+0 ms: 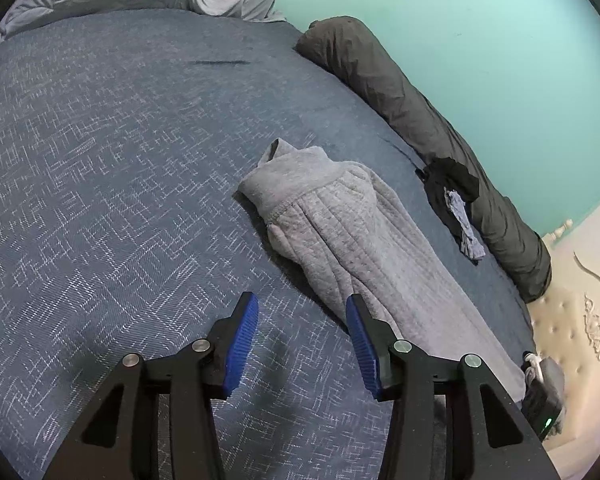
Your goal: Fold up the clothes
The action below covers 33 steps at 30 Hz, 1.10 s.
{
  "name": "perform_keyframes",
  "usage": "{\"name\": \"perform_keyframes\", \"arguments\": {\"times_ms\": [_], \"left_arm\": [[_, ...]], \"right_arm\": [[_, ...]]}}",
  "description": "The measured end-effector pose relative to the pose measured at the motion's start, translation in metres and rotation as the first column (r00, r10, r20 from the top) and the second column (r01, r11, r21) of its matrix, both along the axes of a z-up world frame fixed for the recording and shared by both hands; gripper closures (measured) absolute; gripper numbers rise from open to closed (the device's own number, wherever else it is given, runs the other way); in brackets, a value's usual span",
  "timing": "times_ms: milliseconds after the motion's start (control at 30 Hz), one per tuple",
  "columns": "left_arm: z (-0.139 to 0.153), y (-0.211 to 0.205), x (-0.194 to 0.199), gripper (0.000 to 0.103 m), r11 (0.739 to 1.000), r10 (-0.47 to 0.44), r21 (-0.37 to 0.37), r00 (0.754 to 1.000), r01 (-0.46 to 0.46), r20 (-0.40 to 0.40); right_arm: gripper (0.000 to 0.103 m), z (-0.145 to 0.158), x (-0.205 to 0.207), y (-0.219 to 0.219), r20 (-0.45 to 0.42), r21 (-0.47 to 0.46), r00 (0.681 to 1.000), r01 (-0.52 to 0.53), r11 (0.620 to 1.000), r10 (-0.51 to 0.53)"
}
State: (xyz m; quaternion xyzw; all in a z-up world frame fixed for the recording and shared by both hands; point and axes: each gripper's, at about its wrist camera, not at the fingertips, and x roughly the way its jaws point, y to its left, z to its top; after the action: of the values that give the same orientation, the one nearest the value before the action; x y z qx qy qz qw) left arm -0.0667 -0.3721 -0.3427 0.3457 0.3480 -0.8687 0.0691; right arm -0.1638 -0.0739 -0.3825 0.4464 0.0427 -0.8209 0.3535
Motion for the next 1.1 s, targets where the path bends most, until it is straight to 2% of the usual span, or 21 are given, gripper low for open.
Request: {"name": "perform_keyframes", "arguments": {"times_ms": [133,233,367,433,533,767,967,1100], "left_arm": [[0.0,0.0,-0.003,0.053,1.0,-0.001,-0.001,1.0,0.001,0.0],[-0.001,0.001,-0.004,0.053,1.0,-0.007,-0.002,1.0,0.007,0.004],[-0.005,-0.003,-0.008,0.052,1.0,-0.001,0.008,1.0,0.001,0.01],[-0.005,-0.005,-0.012,0.049,1.0,0.007,0.013,1.0,-0.007,0.01],[-0.002,-0.007,-0.025,0.045,1.0,0.013,0.02,1.0,-0.013,0.007],[0.003,-0.005,-0.069,0.044,0.999,0.024,-0.029,1.0,-0.024,0.0],[-0.006,-0.005,-0.102,0.044,0.996,0.07,-0.061,0.996,-0.067,0.047],[-0.009,-0.002,-0.115,0.044,0.99,0.092,-0.113,0.993,-0.083,0.07]], "right_arm": [[0.1,-0.016,0.01,0.008,0.031,0.025,0.999,-0.04,0.999,0.039],[0.099,-0.017,0.005,0.014,0.072,-0.023,0.997,-0.026,0.999,0.027],[0.091,-0.005,0.0,0.019,0.093,-0.01,0.996,0.009,1.0,-0.008],[0.081,0.006,0.007,0.028,0.085,-0.022,0.996,0.005,1.0,-0.003],[0.078,0.018,0.016,0.048,0.077,-0.038,0.997,0.016,0.999,-0.013],[0.075,0.014,0.025,0.101,0.086,-0.064,0.991,0.11,0.992,-0.104],[0.073,0.009,0.018,0.125,0.104,-0.051,0.984,0.15,0.987,-0.144],[0.07,0.01,0.01,0.132,0.112,-0.071,0.981,0.166,0.983,-0.158]]}}
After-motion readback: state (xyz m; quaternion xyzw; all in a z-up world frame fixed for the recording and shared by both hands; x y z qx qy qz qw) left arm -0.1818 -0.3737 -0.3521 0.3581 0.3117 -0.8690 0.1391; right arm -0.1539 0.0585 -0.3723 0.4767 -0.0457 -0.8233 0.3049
